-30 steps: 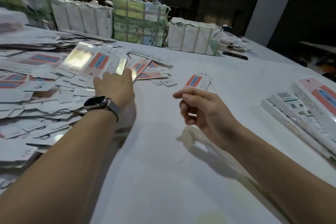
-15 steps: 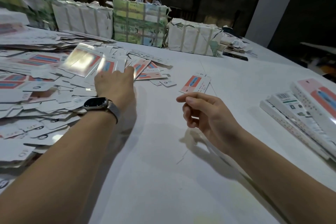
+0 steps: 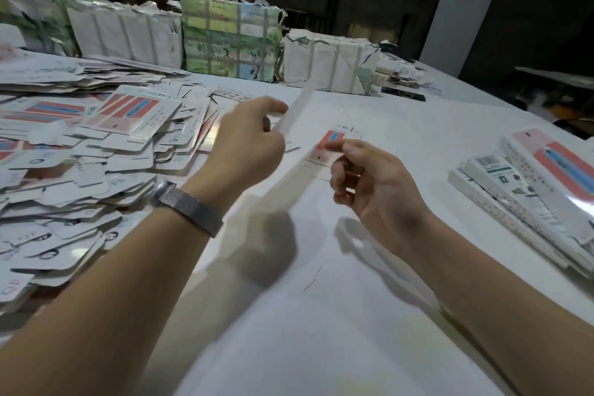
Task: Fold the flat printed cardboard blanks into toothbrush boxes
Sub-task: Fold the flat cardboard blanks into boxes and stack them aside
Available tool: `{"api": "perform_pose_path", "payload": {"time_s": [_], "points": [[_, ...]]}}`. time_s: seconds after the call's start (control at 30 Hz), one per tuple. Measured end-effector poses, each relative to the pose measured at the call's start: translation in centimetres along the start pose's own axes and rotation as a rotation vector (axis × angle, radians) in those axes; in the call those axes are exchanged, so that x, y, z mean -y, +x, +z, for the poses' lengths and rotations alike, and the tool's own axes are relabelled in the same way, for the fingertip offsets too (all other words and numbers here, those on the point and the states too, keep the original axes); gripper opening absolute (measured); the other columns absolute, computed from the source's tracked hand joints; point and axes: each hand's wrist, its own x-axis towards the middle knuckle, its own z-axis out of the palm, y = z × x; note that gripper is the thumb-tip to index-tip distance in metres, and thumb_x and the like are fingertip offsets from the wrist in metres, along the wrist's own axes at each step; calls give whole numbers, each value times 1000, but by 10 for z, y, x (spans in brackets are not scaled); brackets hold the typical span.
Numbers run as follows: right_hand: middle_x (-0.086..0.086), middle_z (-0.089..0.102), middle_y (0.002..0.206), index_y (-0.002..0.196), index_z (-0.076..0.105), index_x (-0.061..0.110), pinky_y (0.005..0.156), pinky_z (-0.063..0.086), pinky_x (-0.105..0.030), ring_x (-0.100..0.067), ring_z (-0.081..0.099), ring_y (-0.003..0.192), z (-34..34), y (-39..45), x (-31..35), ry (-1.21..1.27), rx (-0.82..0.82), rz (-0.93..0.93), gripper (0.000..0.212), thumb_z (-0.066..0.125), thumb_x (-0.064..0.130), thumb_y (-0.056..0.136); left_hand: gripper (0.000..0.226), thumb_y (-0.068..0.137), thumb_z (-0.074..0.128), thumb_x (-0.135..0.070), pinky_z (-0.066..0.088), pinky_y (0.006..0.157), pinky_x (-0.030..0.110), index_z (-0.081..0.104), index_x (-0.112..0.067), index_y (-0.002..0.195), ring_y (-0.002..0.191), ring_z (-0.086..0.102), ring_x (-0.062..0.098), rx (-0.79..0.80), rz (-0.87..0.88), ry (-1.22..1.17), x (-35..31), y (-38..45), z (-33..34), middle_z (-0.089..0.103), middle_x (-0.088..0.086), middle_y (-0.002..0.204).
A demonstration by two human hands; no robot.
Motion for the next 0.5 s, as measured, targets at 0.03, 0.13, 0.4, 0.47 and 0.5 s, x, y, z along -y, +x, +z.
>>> {"api": "perform_pose_path", "payload": {"time_s": [0.03, 0.13, 0.4, 0.47, 0.5], "points": [[-1, 54, 66, 103, 70, 17, 53, 39, -24, -13, 48, 61, -2, 3, 2, -7, -66, -44, 26, 57, 29, 84, 47, 86, 48, 6, 45, 53, 28, 66, -23, 118, 71, 54, 19, 103, -95, -198, -7, -5, 5, 56, 6, 75], [8, 59, 73, 120, 58, 29, 56, 42, -22, -4, 53, 63, -13, 11, 12, -223, -305, -208, 34, 59, 35, 86, 43, 92, 47, 7, 49, 54, 27, 61, -29, 110, 78, 63, 20, 402, -265, -597, -21, -20, 20, 69, 4, 84], [1, 53, 101, 144, 35, 42, 80, 56, -32, -7, 57, 91, -41, 13, 26, -699, -453, -374, 60, 62, 48, 91, 58, 76, 32, 22, 56, 80, 45, 42, -27, 105, 102, 64, 27, 721, -224, -841, -22, -36, 33, 65, 10, 113], [3, 48, 82, 148, 34, 38, 67, 51, -15, 3, 56, 73, -42, 10, 25, -687, -382, -379, 63, 64, 42, 93, 66, 64, 38, 20, 56, 86, 49, 40, -30, 106, 108, 64, 36, 773, -212, -888, -26, -41, 36, 54, 16, 126], [3, 46, 77, 149, 33, 35, 65, 48, -12, 4, 54, 68, -40, 9, 23, -715, -346, -390, 65, 65, 39, 92, 69, 61, 39, 16, 55, 85, 46, 40, -32, 110, 106, 67, 35, 799, -207, -900, -26, -45, 38, 50, 16, 131]]}}
